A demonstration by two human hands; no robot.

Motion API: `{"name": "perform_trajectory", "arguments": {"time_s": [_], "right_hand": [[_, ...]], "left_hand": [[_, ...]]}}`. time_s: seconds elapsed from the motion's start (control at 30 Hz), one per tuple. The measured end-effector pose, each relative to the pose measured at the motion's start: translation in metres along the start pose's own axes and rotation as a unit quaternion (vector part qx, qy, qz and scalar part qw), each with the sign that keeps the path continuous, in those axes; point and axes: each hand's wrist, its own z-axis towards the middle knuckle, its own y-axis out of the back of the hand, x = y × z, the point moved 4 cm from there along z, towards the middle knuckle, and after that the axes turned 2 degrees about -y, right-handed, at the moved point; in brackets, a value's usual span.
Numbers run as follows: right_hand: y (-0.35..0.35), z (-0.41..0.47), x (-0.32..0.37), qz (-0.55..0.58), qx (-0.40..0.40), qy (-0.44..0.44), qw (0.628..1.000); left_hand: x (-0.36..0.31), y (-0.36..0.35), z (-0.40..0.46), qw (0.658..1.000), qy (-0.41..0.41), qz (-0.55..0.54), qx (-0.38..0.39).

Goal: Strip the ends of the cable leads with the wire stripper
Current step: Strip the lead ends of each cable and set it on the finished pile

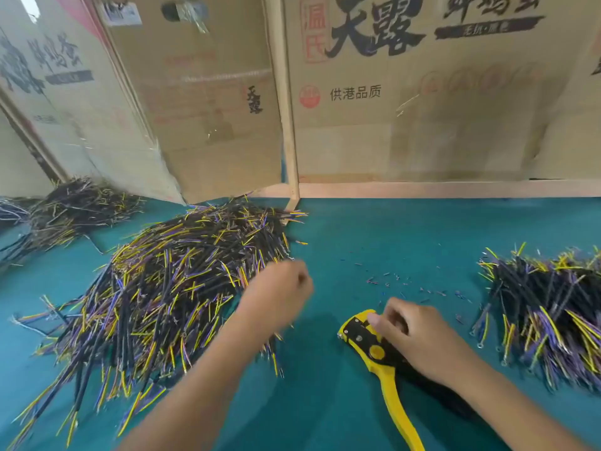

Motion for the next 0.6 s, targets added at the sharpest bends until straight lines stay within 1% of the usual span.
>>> {"name": "perform_trajectory", "arguments": {"time_s": [0.07, 0.1, 0.2, 0.27, 0.4, 0.6], "right_hand": [[0.001, 0.000, 0.000, 0.016, 0.000, -0.007, 1.000], [0.001, 0.000, -0.001, 0.015, -0.005, -0.004, 1.000], [-0.001, -0.002, 0.000, 0.017, -0.008, 0.020, 1.000], [-0.002, -0.002, -0.002, 0.017, -0.016, 0.027, 0.999], [-0.003, -0.002, -0.002, 0.018, -0.011, 0.032, 0.999], [-0.002, -0.003, -0.002, 0.012, -0.009, 0.034, 0.999]], "left_hand": [[0.016, 0.019, 0.021, 0.990, 0.041, 0.089, -0.105], [0.028, 0.022, 0.029, 0.982, 0.055, 0.124, -0.130], [0.055, 0.005, 0.028, 0.969, 0.089, 0.204, -0.102], [0.064, -0.014, 0.023, 0.961, 0.091, 0.246, -0.088], [0.067, -0.021, 0.031, 0.953, 0.114, 0.263, -0.102], [0.051, -0.026, 0.037, 0.939, 0.157, 0.285, -0.114]]}}
